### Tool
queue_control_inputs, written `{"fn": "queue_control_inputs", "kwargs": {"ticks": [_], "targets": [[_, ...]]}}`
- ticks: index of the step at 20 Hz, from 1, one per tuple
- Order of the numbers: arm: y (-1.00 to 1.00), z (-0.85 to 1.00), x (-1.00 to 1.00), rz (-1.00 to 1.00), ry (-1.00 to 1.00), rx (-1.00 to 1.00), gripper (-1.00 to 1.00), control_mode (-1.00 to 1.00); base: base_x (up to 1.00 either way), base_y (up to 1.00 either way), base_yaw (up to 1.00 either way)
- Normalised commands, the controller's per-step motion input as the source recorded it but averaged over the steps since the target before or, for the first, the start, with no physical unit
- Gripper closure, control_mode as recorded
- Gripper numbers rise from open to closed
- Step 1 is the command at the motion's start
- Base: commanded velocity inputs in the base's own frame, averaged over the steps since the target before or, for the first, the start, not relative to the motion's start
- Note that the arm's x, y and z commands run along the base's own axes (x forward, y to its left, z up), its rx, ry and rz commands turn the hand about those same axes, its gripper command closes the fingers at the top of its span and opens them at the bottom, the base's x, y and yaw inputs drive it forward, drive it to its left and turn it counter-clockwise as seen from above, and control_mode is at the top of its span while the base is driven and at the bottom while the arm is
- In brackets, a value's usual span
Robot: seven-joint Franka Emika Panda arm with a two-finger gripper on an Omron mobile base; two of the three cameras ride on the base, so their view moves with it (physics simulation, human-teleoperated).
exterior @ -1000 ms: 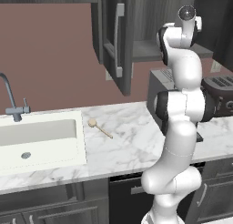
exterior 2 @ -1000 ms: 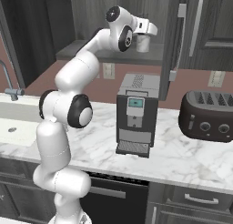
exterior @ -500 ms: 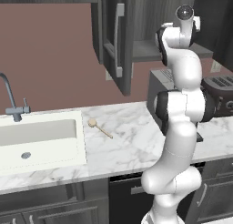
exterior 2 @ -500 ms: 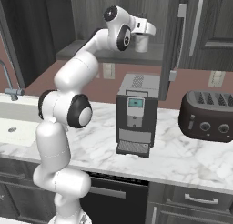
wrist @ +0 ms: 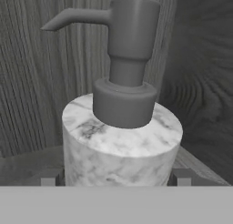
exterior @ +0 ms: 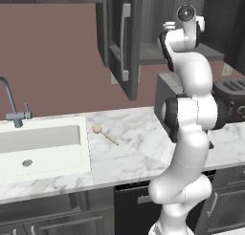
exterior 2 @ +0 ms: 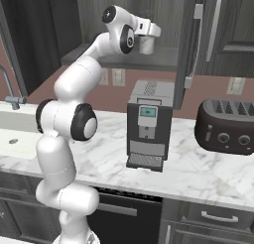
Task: Locate and retrieve the dish brush and soap dispenser from the cabinet. Place them next to the sink.
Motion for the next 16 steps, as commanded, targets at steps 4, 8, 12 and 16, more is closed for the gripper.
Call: {"fn": "queue_control_inputs", "kwargs": {"ticks": [4,8,12,16], "targets": [[0.3,0.03,-0.13,-0.03,-0.12,0.0,1.0,-1.0,0.0,0.0,0.0],[0.28,0.05,-0.12,-0.02,-0.15,0.0,1.0,-1.0,0.0,0.0,0.0],[0.14,0.08,-0.12,-0.02,-0.12,0.0,1.0,-1.0,0.0,0.0,0.0],[0.08,0.08,-0.13,-0.01,-0.05,0.0,1.0,-1.0,0.0,0.0,0.0]]}}
